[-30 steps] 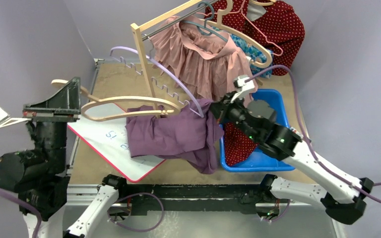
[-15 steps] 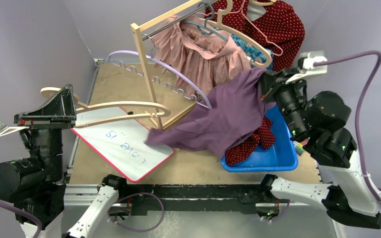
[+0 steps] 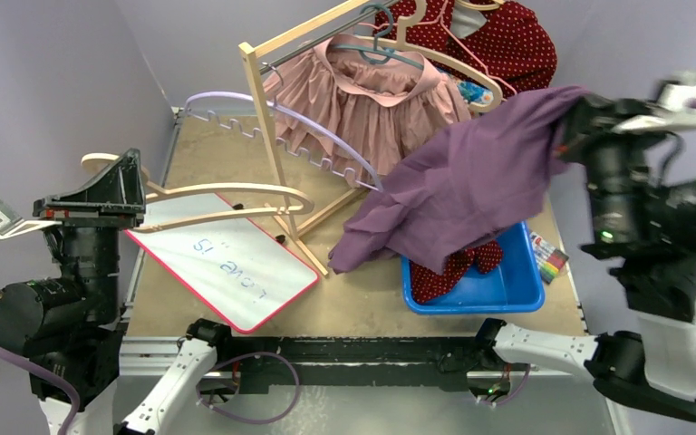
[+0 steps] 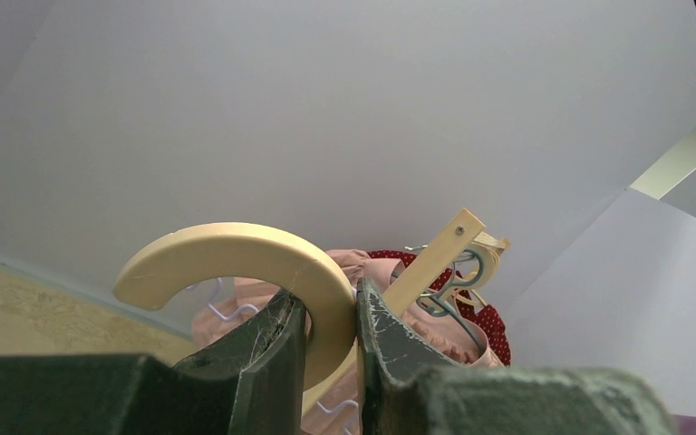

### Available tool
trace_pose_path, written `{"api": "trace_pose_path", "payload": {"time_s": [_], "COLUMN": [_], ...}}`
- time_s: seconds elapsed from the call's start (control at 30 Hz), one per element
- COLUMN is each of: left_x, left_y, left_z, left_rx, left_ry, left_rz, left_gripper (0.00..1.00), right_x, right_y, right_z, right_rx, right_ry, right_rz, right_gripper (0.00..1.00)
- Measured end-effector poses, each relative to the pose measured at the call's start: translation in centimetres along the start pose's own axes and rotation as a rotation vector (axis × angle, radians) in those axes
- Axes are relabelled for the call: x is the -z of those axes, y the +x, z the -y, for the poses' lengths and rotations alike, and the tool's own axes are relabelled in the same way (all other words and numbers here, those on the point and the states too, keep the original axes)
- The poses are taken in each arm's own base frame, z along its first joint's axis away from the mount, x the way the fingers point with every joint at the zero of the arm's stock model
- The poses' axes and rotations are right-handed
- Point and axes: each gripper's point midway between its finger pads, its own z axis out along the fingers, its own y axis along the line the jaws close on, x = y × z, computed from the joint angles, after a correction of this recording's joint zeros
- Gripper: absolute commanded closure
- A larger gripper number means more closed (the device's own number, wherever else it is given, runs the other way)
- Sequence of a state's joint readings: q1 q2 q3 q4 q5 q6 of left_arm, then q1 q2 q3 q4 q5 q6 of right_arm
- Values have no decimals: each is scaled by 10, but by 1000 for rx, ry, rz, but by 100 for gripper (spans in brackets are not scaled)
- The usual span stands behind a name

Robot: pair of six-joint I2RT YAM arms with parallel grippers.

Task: Remove the skirt from the hanger
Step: Place the skirt in the bin.

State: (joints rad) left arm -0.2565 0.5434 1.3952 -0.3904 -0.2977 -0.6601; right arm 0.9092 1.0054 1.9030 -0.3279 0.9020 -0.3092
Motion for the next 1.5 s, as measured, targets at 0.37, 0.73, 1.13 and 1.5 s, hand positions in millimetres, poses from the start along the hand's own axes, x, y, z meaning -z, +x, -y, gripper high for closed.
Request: {"api": "trace_pose_path", "payload": {"time_s": [0.37,0.73,1.13,1.5], "left_x": [-14,-22,-23,-23], "left_y": [16,25,34,33], "left_z": [-3,-3,-8,-8], "left_rx": [-12,-11,-20,-29], "left_ry": [-14,-14,-32,-30], "left_rz": [-45,-71,-100,-99], "left_gripper": [100,100,100,100], "right_x": [43,-6,-47,52], "right_y": [-73,13,123,107], "right_z": [101,-5,-122,31], "right_rx": [-162,-24,198,-136], "right_ry": [173,46,-158,31], "right_rz": [167,74,-145,-146], "right_gripper": [100,100,100,100]}}
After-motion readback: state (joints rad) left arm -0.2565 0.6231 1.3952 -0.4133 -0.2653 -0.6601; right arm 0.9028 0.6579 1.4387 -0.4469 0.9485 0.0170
